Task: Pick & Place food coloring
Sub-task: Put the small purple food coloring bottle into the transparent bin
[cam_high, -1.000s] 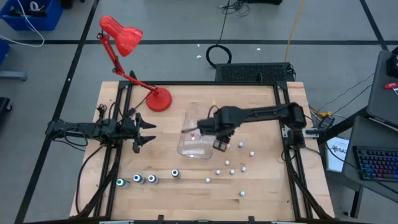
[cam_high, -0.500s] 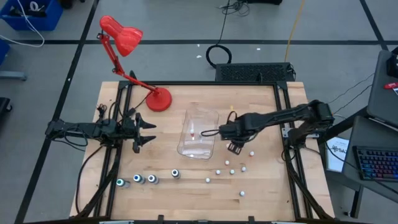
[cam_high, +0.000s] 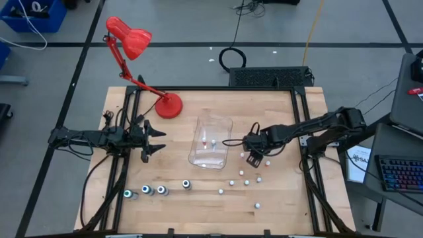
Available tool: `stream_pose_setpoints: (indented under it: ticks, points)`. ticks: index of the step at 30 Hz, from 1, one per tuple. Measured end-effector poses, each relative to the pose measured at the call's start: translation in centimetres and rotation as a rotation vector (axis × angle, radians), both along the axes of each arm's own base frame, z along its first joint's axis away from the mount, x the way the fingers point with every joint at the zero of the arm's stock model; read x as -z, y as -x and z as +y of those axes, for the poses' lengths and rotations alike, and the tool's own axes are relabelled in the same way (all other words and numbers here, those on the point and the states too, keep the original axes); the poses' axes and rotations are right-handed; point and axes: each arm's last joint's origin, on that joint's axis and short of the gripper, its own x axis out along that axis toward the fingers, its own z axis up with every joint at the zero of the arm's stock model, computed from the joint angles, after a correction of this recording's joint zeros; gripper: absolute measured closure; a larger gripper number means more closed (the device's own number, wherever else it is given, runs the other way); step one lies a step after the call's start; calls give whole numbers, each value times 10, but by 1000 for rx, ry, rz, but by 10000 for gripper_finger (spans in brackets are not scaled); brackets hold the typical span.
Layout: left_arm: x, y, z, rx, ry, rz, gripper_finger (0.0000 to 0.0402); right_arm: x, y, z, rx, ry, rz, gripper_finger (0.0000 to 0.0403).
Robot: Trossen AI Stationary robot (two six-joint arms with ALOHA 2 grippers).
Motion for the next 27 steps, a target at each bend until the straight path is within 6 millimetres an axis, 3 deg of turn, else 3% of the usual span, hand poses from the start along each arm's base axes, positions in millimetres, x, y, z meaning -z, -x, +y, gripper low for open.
stream_pose_setpoints:
  ticks: [27]
  points:
    - [0, 0, 0, 0, 0, 0, 149, 18, 4, -1, 6, 7, 40, 248]
